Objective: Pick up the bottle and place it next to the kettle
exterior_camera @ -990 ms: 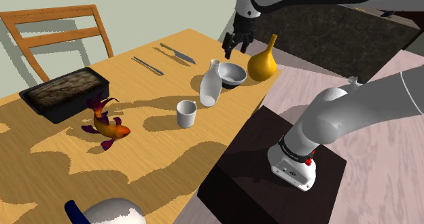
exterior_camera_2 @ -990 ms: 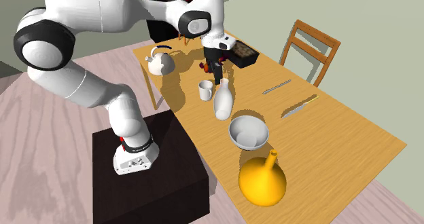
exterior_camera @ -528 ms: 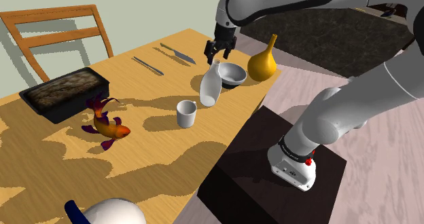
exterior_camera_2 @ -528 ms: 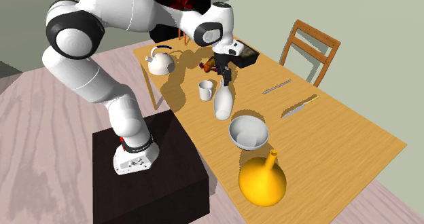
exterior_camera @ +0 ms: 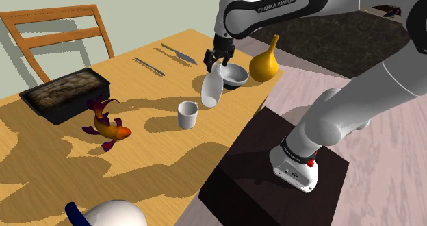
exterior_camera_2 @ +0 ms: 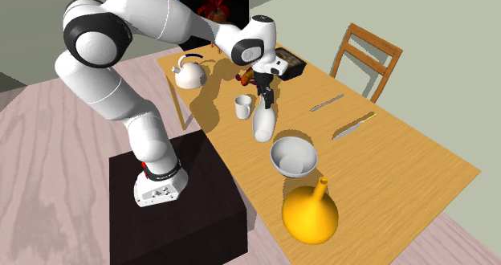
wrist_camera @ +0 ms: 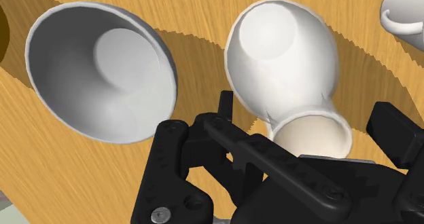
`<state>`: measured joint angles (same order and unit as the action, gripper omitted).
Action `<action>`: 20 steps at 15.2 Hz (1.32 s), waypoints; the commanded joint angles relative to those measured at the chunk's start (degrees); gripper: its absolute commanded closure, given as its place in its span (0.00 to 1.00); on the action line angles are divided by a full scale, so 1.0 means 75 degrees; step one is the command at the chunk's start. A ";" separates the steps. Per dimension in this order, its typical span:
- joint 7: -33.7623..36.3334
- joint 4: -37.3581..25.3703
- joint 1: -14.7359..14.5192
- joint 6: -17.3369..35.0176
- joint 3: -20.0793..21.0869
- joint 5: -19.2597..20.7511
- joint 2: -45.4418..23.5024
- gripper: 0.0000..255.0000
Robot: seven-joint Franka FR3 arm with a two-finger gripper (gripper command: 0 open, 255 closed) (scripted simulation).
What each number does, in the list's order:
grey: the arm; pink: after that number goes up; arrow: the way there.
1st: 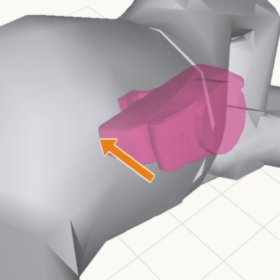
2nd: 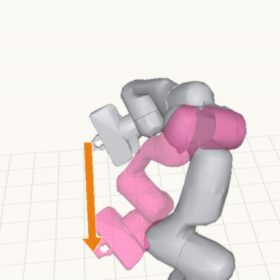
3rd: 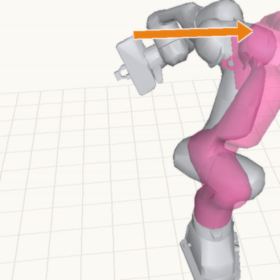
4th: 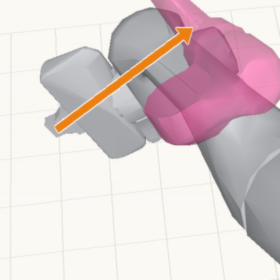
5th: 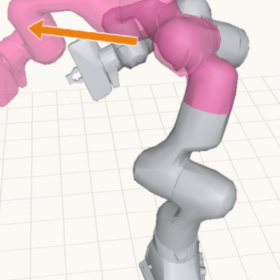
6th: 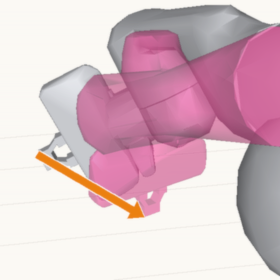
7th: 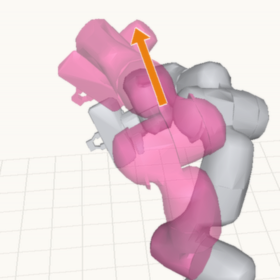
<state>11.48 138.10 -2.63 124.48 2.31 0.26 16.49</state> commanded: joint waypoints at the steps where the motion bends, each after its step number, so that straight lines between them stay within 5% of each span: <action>1: -0.0001 0.0018 0.0002 0.0059 -0.0001 0.0002 -0.0038 0.00; 6: -0.0001 0.0018 0.0002 0.0059 -0.0001 0.0002 -0.0039 0.00; 7: -0.0001 0.0018 0.0002 0.0059 -0.0001 0.0002 -0.0039 1.00; 20: -0.0012 -0.0255 0.0001 -0.0379 -0.0006 -0.0005 0.0127 1.00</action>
<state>11.45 136.45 -2.63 122.35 2.30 0.23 16.98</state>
